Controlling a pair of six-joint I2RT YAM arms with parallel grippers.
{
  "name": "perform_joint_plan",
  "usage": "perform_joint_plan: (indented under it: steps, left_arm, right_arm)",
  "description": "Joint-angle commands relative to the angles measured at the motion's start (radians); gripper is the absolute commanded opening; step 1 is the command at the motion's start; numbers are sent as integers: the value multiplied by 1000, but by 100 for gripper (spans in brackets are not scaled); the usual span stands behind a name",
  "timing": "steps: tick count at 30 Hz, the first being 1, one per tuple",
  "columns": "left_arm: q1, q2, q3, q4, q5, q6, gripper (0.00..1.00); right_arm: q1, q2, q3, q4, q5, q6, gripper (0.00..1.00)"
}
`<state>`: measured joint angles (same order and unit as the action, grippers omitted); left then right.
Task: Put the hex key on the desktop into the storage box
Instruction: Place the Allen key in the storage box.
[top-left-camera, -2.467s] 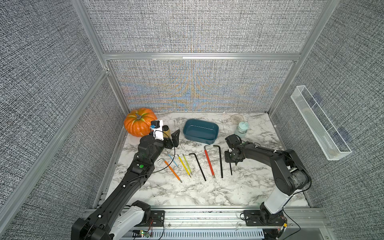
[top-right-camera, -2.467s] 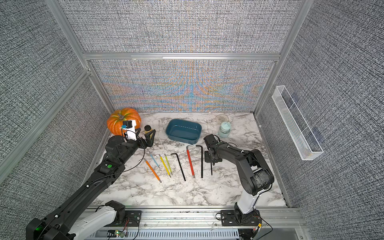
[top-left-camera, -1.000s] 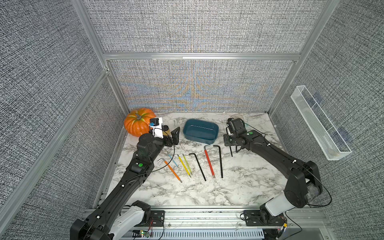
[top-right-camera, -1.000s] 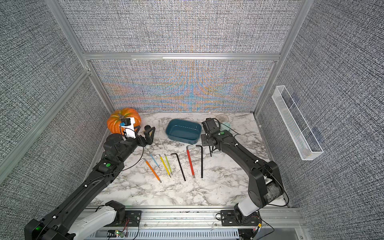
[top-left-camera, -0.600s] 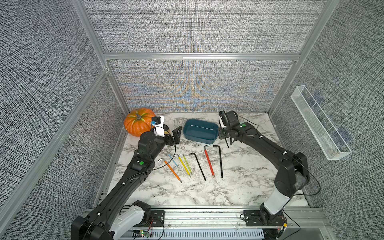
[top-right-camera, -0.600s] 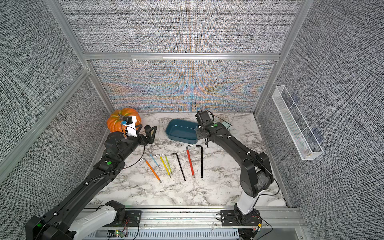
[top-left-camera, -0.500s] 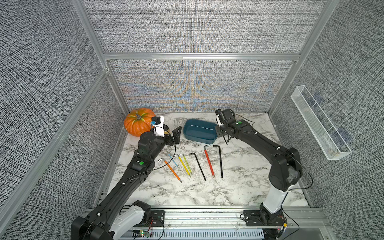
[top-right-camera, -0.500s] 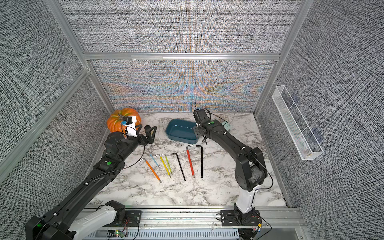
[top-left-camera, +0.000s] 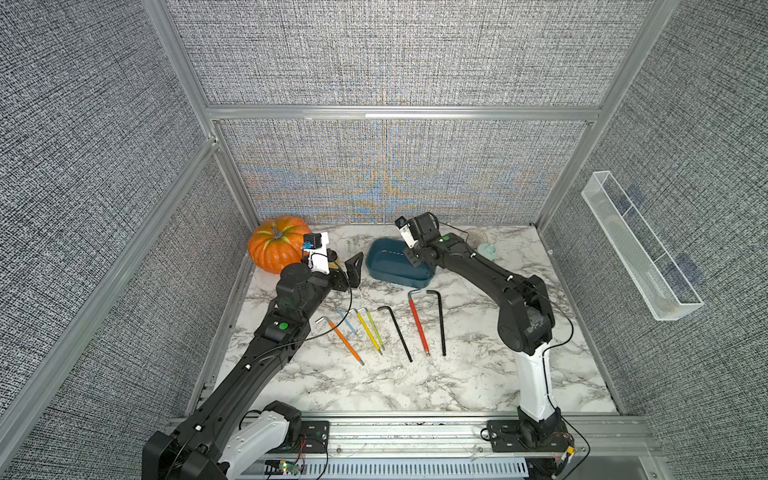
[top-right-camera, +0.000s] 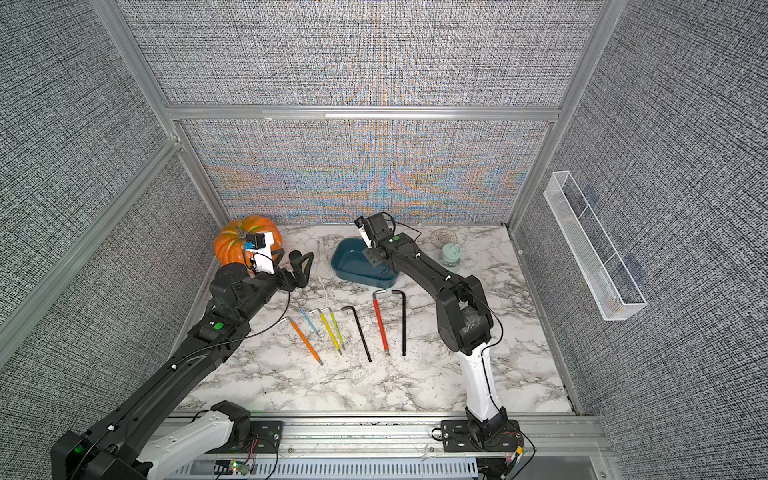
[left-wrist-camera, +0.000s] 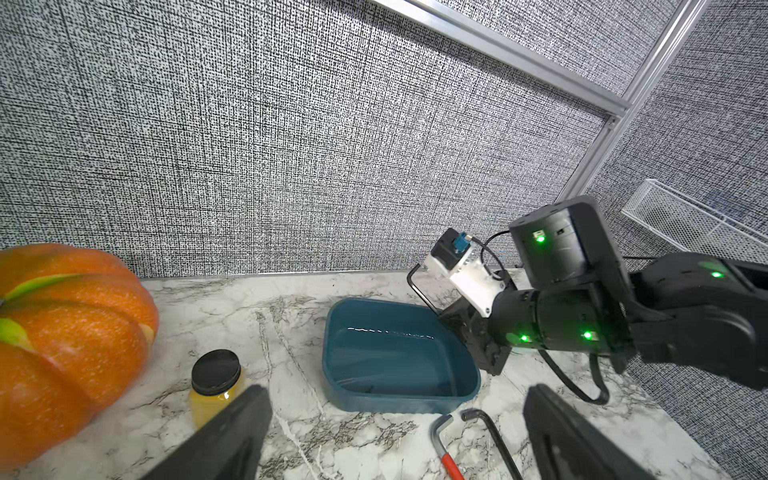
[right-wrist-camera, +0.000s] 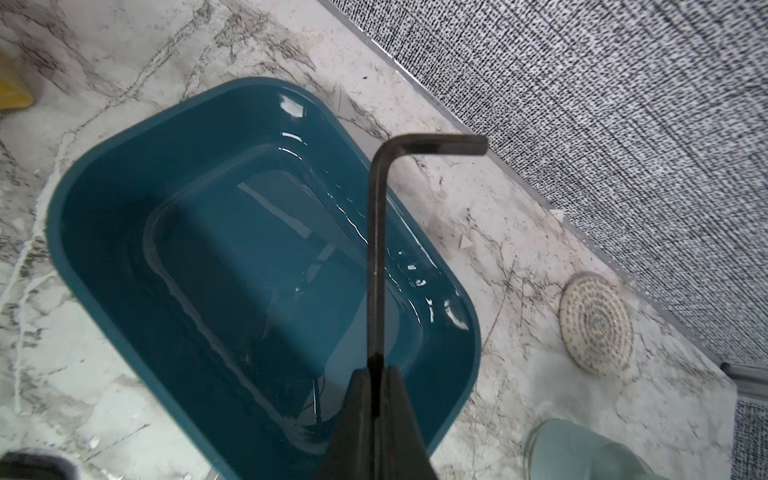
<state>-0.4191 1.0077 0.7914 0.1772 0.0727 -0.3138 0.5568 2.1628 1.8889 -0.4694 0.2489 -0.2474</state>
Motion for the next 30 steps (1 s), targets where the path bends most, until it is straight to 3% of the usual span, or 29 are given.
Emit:
perform_joint_plan:
  steps: [1, 11, 30]
  left_arm:
    - [-2, -1, -9, 3, -16, 16, 100]
    - [-2, 35, 2, 2, -15, 36, 100]
    - [-1, 68, 7, 11, -16, 45, 100]
  right_arm:
    - [4, 40, 25, 71, -31, -52, 0]
    - [5, 212, 150, 53, -59, -100, 0]
    - [18, 344, 231, 16, -146, -136, 0]
